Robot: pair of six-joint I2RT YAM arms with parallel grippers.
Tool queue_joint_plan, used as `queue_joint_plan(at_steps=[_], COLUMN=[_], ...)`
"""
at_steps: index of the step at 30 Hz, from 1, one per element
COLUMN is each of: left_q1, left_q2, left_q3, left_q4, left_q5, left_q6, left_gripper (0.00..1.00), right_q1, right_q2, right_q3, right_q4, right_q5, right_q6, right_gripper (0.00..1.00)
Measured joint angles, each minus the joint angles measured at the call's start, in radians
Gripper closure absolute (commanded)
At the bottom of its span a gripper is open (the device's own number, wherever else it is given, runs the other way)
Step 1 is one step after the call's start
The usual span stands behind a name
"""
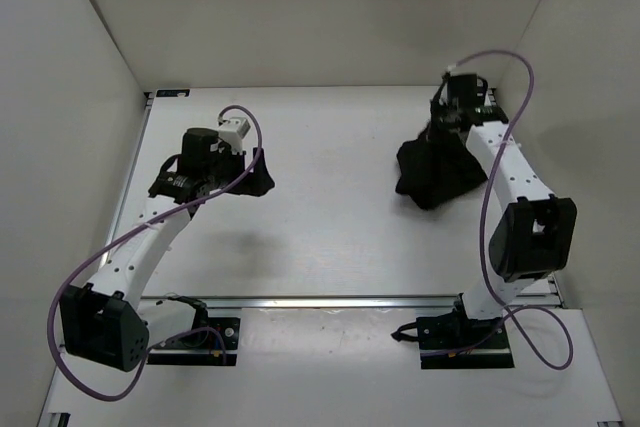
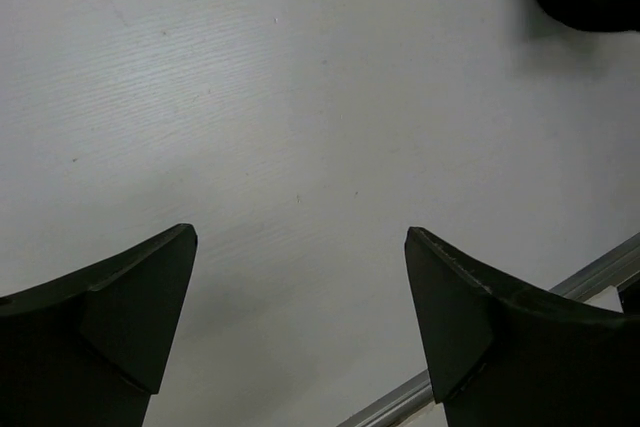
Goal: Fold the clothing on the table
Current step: Move the skirt to the center of the board, then flatten the skirt out
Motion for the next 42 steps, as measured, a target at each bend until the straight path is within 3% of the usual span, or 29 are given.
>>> queue_joint_plan(at_steps=[6,9,12,16,18,19,20,21,23,24,25,28,30,31,35,39,42], left_q1=[0.049,0.051,0.063,0.075,0.071,0.067,0.064,0.06,0.051,0.047,0.041,0.005,-0.025,-0.041,-0.085,-0.116,-0.106], left_q2=[-0.028,-0.039,-0.076,-0.153,-0.188,-0.206,-0.224,-0.243,-0.267,-0.271,-0.268,-0.23,-0.196,-0.173,-0.098,-0.05,-0.041], left_q3=[0.001,0.014,0.018,0.018,0.015,0.01,0.0,-0.014,-0.043,-0.055,-0.063,-0.071,-0.071,-0.071,-0.077,-0.096,-0.112], left_q4=[0.075,0.101,0.135,0.15,0.146,0.143,0.143,0.137,0.117,0.102,0.089,0.04,0.02,0.014,0.019,0.048,0.054], left_q5=[0.04,0.052,0.084,0.106,0.114,0.117,0.118,0.12,0.124,0.126,0.13,0.131,0.132,0.135,0.148,0.153,0.16], left_q6=[-0.051,-0.085,-0.13,-0.162,-0.169,-0.171,-0.174,-0.175,-0.175,-0.174,-0.174,-0.17,-0.164,-0.161,-0.161,-0.163,-0.163], left_gripper=[0.06,0.05,0.05,0.06,0.04,0.05,0.05,0.05,0.07,0.08,0.08,0.1,0.12,0.17,0.17,0.14,0.14], right_q1=[0.185,0.294,0.323,0.193,0.124,0.105,0.099,0.101,0.127,0.143,0.154,0.172,0.144,0.118,0.032,0.079,0.105], right_q2=[0.258,0.227,0.063,-0.225,-0.301,-0.322,-0.322,-0.308,-0.274,-0.27,-0.273,-0.329,-0.404,-0.44,-0.513,-0.534,-0.517], right_q3=[0.786,0.866,0.686,0.178,-0.064,-0.181,-0.285,-0.375,-0.545,-0.611,-0.654,-0.702,-0.689,-0.668,-0.529,-0.486,-0.545], right_q4=[-0.09,-0.037,0.048,0.2,0.253,0.285,0.299,0.306,0.299,0.287,0.275,0.257,0.263,0.26,0.221,0.141,0.047], right_q5=[-0.164,-0.245,-0.314,-0.359,-0.375,-0.38,-0.38,-0.383,-0.388,-0.394,-0.397,-0.405,-0.407,-0.41,-0.381,-0.301,-0.262], right_q6=[-0.055,-0.058,-0.049,-0.027,-0.009,-0.002,0.005,0.015,0.029,0.04,0.05,0.06,0.063,0.063,0.053,0.032,0.044], right_gripper=[1.0,1.0,1.0,1.0,1.0,0.95,0.78,0.68,0.27,0.13,0.08,0.01,0.01,0.01,0.0,0.03,0.04])
